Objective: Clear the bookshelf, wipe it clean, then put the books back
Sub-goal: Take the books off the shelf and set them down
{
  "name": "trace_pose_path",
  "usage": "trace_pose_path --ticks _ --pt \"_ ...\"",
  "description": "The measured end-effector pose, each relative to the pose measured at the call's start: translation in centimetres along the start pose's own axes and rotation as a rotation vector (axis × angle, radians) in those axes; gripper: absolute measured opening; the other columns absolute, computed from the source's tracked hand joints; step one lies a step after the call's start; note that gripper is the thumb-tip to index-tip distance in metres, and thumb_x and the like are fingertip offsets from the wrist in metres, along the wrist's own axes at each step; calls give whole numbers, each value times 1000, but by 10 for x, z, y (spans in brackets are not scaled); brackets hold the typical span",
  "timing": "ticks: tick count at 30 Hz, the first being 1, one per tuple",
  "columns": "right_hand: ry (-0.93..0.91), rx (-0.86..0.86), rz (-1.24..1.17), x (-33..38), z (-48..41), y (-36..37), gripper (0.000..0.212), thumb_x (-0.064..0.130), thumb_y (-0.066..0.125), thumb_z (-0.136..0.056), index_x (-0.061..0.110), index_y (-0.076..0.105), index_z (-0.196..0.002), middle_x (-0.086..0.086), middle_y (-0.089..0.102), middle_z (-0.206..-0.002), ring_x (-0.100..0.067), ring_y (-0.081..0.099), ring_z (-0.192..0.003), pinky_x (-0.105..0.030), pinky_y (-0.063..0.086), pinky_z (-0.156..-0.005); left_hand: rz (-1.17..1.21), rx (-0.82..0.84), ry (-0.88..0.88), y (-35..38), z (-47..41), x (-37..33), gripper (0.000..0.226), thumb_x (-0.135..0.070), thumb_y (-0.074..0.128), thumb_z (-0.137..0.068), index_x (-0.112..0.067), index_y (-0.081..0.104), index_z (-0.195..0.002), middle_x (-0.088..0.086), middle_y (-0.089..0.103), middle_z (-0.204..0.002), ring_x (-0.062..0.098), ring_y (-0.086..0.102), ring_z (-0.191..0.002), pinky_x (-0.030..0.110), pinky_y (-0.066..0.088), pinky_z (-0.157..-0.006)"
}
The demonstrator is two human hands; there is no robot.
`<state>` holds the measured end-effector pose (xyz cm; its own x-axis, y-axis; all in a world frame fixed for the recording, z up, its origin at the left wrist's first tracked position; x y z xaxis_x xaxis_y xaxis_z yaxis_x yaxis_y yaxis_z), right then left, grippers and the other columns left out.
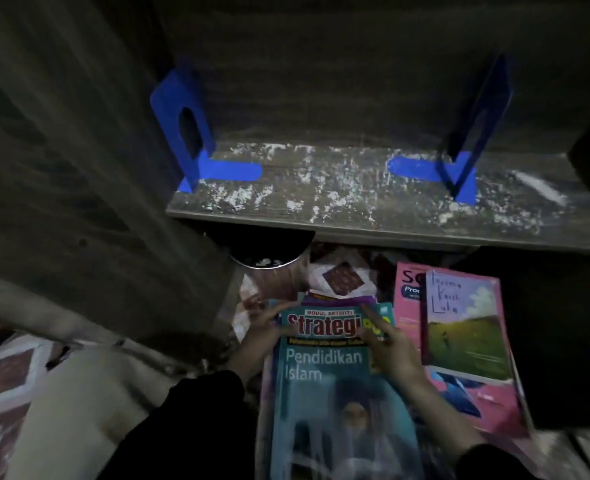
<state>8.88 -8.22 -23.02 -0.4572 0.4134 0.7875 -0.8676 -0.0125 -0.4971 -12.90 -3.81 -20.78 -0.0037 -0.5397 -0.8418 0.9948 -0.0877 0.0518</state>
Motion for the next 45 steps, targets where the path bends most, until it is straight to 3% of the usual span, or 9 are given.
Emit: trace_pose_path --ticks 3,6,8,15,20,27,33,38,45 --pt "72 23 26 -19 -23 20 48 38 53 -95 52 30 -135 -3 66 -103 -22 66 -74 -34 54 -63 57 -13 -103 -6 -36 22 49 15 65 -74 -17 69 -112 16 69 -113 37 65 -104 51 50 -95" --pt "87 14 -10 -27 -46 32 46 35 49 -98 52 29 -135 4 63 -97 -6 60 -68 -15 49 -58 64 -28 -113 -5 -71 34 50 14 62 -80 -19 66 -117 7 74 -102 28 69 -95 41 57 -82" --pt "120 13 -93 -33 -61 38 46 33 49 -98 51 32 -137 3 64 -97 -7 63 -73 -19 52 -63 58 -25 -111 -1 -91 37 49 13 59 -83 -22 64 -118 -1 75 -93 17 72 -83 29 59 -68" --pt "171 -47 -151 -57 -100 46 47 35 48 -98 53 32 -138 -1 66 -93 -17 66 -72 -35 58 -60 -9 52 -77 15 -150 45 54 12 59 -84 -17 58 -129 0 69 -112 7 70 -89 19 55 -69" --pt "204 -83 -99 -72 -115 57 45 38 50 -97 54 36 -137 -3 65 -105 -21 66 -84 -47 57 -72 20 33 -129 18 -166 59 56 16 58 -83 -12 55 -132 2 74 -97 16 71 -85 24 56 -66" --pt "265 -194 -87 -78 -116 64 49 28 51 -97 57 36 -133 -7 68 -108 -25 64 -93 -50 53 -81 -146 49 -68 23 -174 66 56 12 54 -88 -8 44 -140 20 59 -127 23 65 -97 34 57 -83" --pt "336 -172 64 -78 -121 63 50 26 45 -99 46 34 -143 -14 59 -116 -31 59 -100 -44 50 -86 -588 51 3 21 -160 93 80 -51 59 -88 -56 5 -145 13 21 -156 36 42 -132 56 46 -98" --pt "370 -99 123 -68 -116 60 59 35 53 -95 47 25 -146 -18 41 -128 -39 53 -108 -43 46 -92 -496 -73 -182 12 -150 134 120 -90 49 -58 -39 -9 -150 12 34 -153 34 42 -133 54 40 -104" --pt "377 -80 200 -59 -117 58 68 38 61 -90 43 25 -147 -16 32 -132 -40 42 -120 -48 41 -95 -784 -109 -96 8 -168 154 91 -76 45 -74 -49 -6 -145 20 38 -146 39 51 -121 57 46 -95"
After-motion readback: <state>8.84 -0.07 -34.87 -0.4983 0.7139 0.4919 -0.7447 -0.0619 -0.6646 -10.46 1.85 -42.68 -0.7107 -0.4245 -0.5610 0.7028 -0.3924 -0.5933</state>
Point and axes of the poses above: each hand's wrist, its own z-axis away from the middle knuckle, its own y-axis out of the palm, x = y × z, the point moved 2 cm from there along -z, towards the middle knuckle
